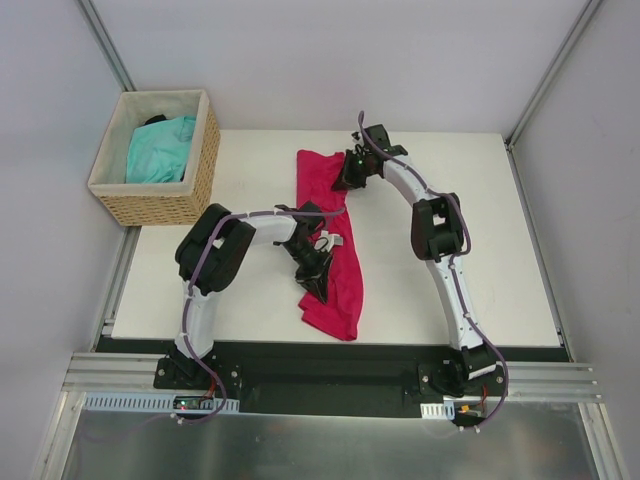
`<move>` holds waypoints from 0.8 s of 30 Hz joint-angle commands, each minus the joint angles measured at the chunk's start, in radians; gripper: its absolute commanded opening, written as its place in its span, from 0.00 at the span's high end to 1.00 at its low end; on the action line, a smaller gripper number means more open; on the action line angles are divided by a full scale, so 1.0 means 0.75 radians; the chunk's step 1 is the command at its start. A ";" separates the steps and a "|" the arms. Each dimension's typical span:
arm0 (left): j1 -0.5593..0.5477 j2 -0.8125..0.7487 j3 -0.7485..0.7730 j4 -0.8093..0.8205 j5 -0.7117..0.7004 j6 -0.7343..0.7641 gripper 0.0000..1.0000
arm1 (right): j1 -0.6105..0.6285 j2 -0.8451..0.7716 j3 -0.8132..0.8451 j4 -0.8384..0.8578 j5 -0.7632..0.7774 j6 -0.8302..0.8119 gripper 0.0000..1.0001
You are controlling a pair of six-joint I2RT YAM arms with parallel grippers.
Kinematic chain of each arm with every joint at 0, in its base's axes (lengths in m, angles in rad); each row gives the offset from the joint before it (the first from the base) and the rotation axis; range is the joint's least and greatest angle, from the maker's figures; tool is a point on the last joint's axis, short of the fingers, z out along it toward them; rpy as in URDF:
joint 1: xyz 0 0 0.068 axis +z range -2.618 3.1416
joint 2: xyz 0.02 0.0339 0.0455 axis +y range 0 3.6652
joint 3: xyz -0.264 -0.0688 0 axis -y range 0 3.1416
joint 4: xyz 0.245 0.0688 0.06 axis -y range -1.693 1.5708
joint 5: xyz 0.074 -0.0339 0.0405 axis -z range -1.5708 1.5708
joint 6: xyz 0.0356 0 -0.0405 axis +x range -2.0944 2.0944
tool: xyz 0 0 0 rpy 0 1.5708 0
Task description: Fold and stack the t-shirts
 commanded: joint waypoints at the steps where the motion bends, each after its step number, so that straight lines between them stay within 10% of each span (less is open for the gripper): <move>1: -0.006 -0.042 0.032 -0.104 -0.042 0.067 1.00 | 0.003 -0.048 -0.019 0.055 0.105 -0.060 0.99; 18: -0.006 -0.181 0.105 -0.321 -0.146 0.083 1.00 | -0.078 -0.003 0.057 0.389 0.203 0.061 0.99; 24: -0.004 -0.282 0.246 -0.354 -0.232 0.096 1.00 | -0.103 -0.360 -0.233 0.485 -0.018 -0.086 0.99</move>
